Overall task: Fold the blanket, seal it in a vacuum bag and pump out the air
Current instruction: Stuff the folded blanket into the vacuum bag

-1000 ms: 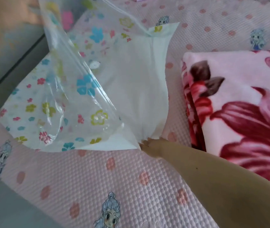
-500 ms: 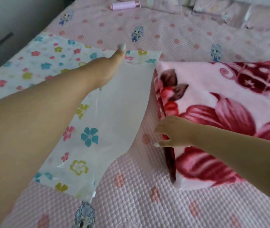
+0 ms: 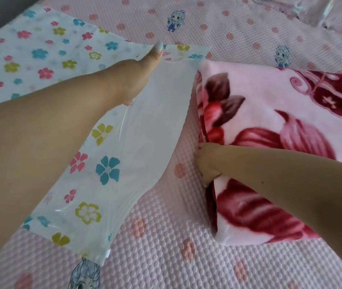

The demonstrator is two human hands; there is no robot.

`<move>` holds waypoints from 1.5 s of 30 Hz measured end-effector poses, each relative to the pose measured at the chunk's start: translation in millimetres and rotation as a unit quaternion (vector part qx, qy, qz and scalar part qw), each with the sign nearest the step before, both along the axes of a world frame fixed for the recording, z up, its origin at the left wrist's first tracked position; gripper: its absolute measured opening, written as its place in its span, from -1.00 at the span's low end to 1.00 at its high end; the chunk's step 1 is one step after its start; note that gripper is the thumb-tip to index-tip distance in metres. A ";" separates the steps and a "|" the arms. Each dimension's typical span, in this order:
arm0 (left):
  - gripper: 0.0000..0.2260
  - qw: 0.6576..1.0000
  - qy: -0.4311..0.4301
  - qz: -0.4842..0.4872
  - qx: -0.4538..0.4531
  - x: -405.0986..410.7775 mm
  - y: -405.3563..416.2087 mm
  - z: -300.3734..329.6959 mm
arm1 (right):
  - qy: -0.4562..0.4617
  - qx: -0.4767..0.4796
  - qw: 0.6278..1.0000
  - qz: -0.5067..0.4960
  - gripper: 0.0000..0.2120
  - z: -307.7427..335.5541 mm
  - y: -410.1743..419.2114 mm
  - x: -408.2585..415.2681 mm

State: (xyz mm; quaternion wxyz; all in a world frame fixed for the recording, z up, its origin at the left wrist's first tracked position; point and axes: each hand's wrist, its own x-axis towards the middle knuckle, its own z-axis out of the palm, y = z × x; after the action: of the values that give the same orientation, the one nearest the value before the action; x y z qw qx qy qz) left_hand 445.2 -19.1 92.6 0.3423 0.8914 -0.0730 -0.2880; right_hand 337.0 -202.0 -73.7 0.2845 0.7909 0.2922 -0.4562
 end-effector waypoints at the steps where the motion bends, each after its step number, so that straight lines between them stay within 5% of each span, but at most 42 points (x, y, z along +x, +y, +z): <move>1: -0.20 1.000 -0.002 -0.004 0.006 -1.3 -0.4 0.8 | 0.013 -0.022 1.000 0.007 -0.58 -1.2 1.6 3.7; 4: -0.22 1.000 -0.011 -0.009 0.010 -1.9 3.2 -3.8 | 0.051 -0.064 0.996 0.034 -0.75 -3.7 3.0 11.3; 8: -0.29 1.000 -0.015 -0.024 0.008 1.2 6.0 -10.6 | 0.029 -0.056 0.996 0.069 -0.66 -11.7 -1.5 14.1; 12: -0.36 0.999 -0.013 -0.028 0.020 1.0 9.0 -15.4 | 0.056 0.051 0.996 -0.049 -0.65 -3.9 -9.4 23.2; 19: -0.49 0.998 -0.026 -0.026 -0.045 0.5 8.1 -20.4 | -0.022 0.219 0.952 -0.214 -0.74 55.9 -22.5 28.0; 25: -0.35 0.997 -0.031 0.022 -0.060 -1.0 7.1 -18.6 | -0.128 0.386 0.888 -0.213 -0.65 149.3 -17.7 3.6; 29: -0.27 0.996 -0.028 0.050 -0.074 2.5 9.3 -8.1 | -0.070 0.474 0.867 -0.137 -0.69 180.8 27.8 -40.8; 34: -0.28 0.997 -0.057 0.034 -0.034 1.6 13.0 0.2 | -0.066 0.468 0.877 -0.084 -0.69 177.9 72.7 -41.3; 39: -0.43 0.987 -0.008 0.086 -0.138 9.3 30.2 -1.4 | -0.097 0.522 0.838 -0.125 -0.67 215.3 47.7 -47.8; 45: -0.24 0.988 0.004 0.084 -0.128 5.1 20.4 -11.3 | -0.085 0.551 0.821 -0.126 -0.68 233.6 31.5 -59.3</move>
State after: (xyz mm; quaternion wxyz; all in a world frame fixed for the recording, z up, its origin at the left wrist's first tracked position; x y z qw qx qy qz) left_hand 450.3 1.4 81.3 0.4767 0.8422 -0.0327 -0.2497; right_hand 277.7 -170.6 160.0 -0.2346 0.8814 0.3672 -0.1822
